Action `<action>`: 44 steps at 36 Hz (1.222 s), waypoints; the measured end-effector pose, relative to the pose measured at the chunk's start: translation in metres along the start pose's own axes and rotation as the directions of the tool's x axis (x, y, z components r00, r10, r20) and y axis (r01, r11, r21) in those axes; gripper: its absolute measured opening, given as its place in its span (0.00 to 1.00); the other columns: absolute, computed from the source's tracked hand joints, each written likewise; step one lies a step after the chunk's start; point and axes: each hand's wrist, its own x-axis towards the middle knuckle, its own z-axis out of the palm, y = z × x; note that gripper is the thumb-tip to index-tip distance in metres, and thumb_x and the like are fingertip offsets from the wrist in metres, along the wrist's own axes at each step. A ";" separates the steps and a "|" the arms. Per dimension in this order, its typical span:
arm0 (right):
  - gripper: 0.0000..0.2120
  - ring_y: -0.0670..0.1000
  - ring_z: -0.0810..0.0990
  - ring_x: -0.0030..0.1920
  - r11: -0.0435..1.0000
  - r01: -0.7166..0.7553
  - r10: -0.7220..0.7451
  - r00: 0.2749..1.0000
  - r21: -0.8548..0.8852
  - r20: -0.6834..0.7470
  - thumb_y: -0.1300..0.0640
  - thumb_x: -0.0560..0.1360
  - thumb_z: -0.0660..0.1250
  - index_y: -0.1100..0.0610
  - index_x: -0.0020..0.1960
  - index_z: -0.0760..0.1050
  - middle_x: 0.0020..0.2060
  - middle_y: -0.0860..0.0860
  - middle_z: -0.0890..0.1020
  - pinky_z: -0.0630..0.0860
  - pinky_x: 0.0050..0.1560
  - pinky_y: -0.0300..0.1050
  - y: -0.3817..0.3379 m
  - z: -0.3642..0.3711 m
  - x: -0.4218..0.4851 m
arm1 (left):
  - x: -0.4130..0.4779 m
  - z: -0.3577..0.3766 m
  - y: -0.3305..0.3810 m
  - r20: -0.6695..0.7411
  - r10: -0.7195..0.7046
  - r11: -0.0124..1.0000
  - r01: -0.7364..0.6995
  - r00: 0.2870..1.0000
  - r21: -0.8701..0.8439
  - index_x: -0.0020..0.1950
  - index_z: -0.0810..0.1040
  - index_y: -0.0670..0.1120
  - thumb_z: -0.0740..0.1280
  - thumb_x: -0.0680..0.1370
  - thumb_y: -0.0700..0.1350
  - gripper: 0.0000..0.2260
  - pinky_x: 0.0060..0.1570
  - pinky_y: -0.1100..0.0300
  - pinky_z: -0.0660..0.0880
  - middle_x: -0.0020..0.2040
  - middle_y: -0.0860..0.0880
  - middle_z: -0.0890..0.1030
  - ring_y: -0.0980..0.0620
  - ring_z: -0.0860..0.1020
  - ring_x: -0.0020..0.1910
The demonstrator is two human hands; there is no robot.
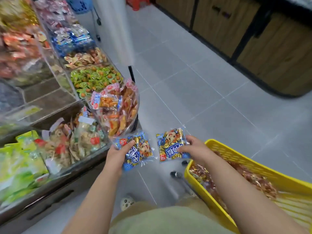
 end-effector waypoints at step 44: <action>0.09 0.45 0.73 0.34 0.825 0.506 -0.352 0.808 -0.250 0.472 0.56 0.69 0.75 0.51 0.45 0.76 0.37 0.47 0.75 0.70 0.31 0.34 -0.320 0.509 0.125 | 0.047 -0.424 0.192 -0.625 0.141 0.877 -0.390 0.768 -0.281 0.52 0.76 0.47 0.80 0.46 0.57 0.38 0.44 0.48 0.81 0.45 0.45 0.85 0.45 0.84 0.43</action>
